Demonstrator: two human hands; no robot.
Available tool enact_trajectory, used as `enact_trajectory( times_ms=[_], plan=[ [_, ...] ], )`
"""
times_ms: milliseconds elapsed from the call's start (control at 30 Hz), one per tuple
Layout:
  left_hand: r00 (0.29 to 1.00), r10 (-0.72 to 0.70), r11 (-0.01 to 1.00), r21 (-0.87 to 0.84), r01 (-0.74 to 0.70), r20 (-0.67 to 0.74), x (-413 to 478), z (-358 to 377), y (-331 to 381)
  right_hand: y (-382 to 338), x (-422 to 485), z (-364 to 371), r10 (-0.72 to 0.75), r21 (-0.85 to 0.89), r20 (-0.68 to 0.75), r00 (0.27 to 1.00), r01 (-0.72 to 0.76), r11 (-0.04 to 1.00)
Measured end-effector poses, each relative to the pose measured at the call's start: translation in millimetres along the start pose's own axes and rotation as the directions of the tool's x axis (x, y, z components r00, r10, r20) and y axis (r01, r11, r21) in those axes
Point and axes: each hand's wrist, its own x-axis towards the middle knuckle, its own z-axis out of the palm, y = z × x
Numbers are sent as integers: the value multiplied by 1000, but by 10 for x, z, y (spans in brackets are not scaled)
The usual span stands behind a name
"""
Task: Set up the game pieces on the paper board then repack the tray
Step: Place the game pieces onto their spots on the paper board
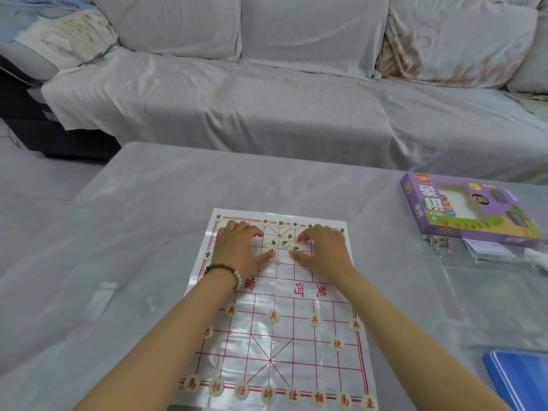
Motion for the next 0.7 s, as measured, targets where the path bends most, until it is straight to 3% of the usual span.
enact_trajectory(
  times_ms=[233, 700],
  plan=[
    [985, -172, 985, -10, 172, -29, 3, -155, -335, -196, 58, 22, -72, 59, -23, 997, 73, 996],
    [992, -125, 990, -57, 125, 7, 413, -122, -340, -273, 146, 116, -91, 79, -61, 994, 95, 992]
  ],
)
